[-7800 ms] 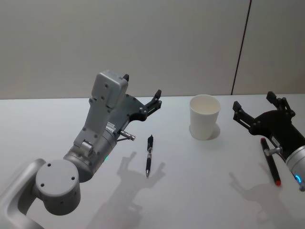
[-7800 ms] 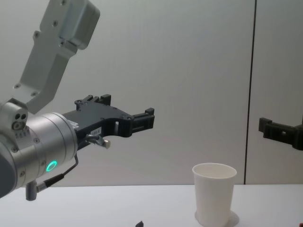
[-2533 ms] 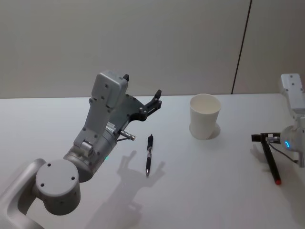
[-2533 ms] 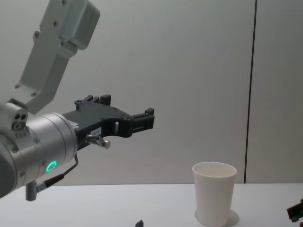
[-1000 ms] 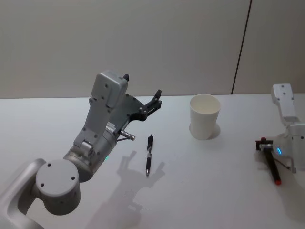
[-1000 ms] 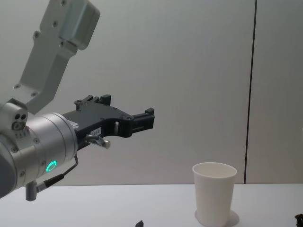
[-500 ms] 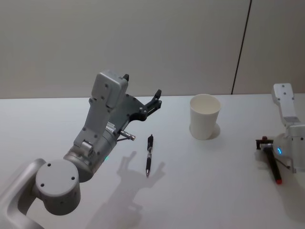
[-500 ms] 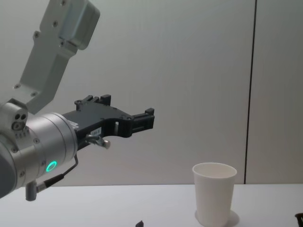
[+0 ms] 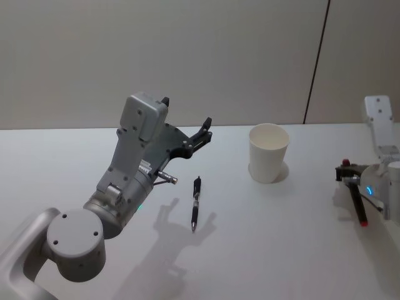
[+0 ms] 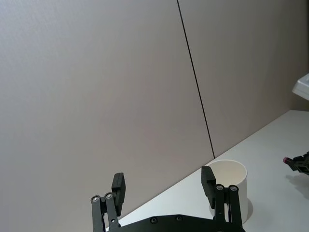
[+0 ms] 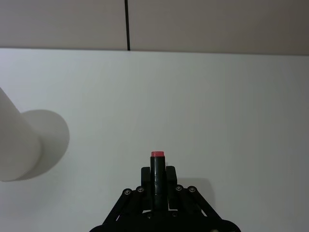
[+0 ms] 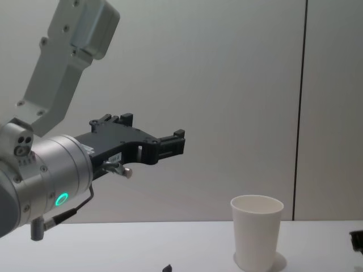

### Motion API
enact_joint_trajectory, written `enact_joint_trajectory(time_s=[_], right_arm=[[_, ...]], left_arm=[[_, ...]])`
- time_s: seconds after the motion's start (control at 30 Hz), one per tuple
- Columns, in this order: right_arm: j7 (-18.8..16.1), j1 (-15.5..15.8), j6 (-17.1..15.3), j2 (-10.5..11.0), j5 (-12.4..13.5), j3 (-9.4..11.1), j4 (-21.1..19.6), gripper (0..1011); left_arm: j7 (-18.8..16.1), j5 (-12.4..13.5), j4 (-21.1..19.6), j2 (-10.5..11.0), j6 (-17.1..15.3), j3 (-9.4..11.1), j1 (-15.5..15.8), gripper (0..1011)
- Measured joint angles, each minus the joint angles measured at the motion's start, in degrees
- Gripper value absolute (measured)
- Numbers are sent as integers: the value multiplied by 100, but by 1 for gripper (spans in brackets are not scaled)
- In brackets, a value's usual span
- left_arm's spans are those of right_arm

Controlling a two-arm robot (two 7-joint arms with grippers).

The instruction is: Place the pen into the pen holder.

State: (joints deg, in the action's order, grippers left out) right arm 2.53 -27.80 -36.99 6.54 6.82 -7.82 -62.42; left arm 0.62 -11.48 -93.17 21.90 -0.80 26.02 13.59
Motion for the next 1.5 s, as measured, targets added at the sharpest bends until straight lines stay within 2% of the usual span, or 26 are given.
enact_joint_trajectory(time_s=[0.37, 0.43, 0.67, 0.77, 0.9, 1.0, 1.1, 1.5], right_arm=[[-134, 253, 602, 48, -31, 20, -512, 168], [-175, 312, 821, 55, -48, 20, -640, 168], [-263, 412, 1271, 63, -74, 10, -837, 168], [-324, 461, 1590, 63, -97, -4, -930, 168], [-372, 485, 1839, 56, -117, -20, -972, 168], [-440, 501, 2198, 44, -159, -45, -994, 168], [-484, 504, 2428, 34, -190, -61, -995, 168], [-696, 392, 3756, -78, -371, -186, -718, 168]], left_arm=[[0, 0, 0, 0, 0, 0, 0, 1002], [0, 0, 0, 0, 0, 0, 0, 1002], [0, 0, 0, 0, 0, 0, 0, 1002], [0, 0, 0, 0, 0, 0, 0, 1002], [0, 0, 0, 0, 0, 0, 0, 1002], [0, 0, 0, 0, 0, 0, 0, 1003], [0, 0, 0, 0, 0, 0, 0, 1003], [0, 0, 0, 0, 0, 0, 0, 1003]])
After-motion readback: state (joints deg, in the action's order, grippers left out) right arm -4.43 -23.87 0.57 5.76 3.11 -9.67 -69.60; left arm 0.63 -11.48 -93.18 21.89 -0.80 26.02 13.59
